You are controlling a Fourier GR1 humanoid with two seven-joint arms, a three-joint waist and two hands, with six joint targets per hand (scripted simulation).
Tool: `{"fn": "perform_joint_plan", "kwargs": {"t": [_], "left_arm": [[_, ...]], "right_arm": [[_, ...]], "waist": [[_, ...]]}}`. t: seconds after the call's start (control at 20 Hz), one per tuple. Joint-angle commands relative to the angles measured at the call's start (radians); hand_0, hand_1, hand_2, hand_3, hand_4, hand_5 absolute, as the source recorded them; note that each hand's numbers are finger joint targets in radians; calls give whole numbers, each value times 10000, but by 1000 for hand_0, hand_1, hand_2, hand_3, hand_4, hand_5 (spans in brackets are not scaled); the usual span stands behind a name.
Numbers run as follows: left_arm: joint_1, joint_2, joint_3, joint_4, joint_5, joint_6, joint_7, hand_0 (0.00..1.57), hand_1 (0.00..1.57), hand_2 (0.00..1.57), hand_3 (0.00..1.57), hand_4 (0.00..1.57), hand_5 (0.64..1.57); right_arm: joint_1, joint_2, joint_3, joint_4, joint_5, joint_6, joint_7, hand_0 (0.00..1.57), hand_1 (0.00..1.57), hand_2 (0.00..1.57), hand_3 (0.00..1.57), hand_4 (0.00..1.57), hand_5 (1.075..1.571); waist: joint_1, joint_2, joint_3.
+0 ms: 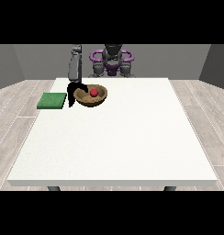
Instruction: Pick the cup and pour the ball into the bowl, then pick the bowl and place it on the pad
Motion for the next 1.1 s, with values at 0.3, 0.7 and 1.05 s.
{"fn": "perform_joint_plan", "kwargs": {"t": [0.3,0.7,1.05], "left_arm": [[-332,498,407,-209,679,-366,130,0,0,0,0,1056,1528],[95,430,436,351,684,-477,133,0,0,0,0,1175,1525],[1023,440,702,1257,280,-539,-664,0,0,0,0,1200,1540]], "right_arm": [[1220,-1245,-221,913,743,-1744,844,1571,1571,1571,1571,912,1478],[1094,-2135,341,-243,1230,-2685,2570,1571,1571,1571,1267,1021,1545],[415,-3374,997,-1250,1354,-2165,5565,1571,1571,1571,969,1046,1557]], "waist": [[434,1062,135],[266,116,99],[-525,-669,107]]}}
